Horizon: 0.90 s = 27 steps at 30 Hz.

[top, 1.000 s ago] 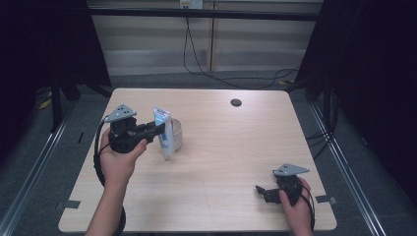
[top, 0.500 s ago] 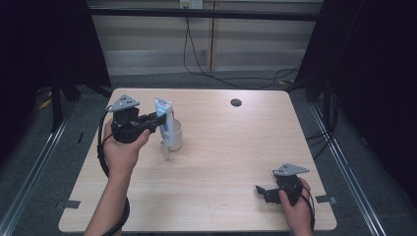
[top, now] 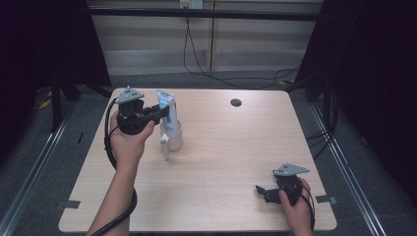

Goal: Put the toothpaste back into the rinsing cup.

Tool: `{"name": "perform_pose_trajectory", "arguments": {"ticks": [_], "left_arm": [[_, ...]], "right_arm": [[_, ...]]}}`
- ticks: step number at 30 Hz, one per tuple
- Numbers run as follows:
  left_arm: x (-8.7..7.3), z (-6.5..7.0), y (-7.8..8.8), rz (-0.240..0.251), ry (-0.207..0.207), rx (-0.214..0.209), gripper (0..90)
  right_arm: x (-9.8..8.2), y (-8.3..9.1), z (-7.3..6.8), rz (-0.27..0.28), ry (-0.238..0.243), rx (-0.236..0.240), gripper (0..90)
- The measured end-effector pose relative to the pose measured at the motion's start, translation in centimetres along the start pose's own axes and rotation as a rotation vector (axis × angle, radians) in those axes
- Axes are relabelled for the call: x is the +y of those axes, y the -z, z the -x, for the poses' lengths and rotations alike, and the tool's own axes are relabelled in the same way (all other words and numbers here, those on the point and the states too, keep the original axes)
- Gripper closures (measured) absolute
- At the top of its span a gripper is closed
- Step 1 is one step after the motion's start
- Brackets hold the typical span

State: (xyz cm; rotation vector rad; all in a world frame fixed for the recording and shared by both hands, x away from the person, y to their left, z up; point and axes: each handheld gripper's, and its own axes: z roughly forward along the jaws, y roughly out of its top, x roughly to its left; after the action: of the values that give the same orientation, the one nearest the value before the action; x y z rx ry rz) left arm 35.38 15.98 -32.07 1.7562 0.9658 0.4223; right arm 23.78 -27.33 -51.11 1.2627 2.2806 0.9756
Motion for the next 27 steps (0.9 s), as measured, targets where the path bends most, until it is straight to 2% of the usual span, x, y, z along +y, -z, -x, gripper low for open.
{"name": "perform_pose_trajectory", "arguments": {"ticks": [9,17,27], "left_arm": [[0.2,-0.6,-0.8,-0.002,-0.003,0.012,73.5],[0.6,-1.4,-1.2,0.016,0.008,0.031,73.4],[1.0,-1.6,-1.7,0.023,0.001,0.055,73.3]], "right_arm": [[0.0,0.0,0.0,0.0,0.0,0.0,9.2],[0.0,0.0,0.0,0.0,0.0,0.0,9.2],[0.0,0.0,0.0,0.001,-0.001,0.0,9.2]]}}
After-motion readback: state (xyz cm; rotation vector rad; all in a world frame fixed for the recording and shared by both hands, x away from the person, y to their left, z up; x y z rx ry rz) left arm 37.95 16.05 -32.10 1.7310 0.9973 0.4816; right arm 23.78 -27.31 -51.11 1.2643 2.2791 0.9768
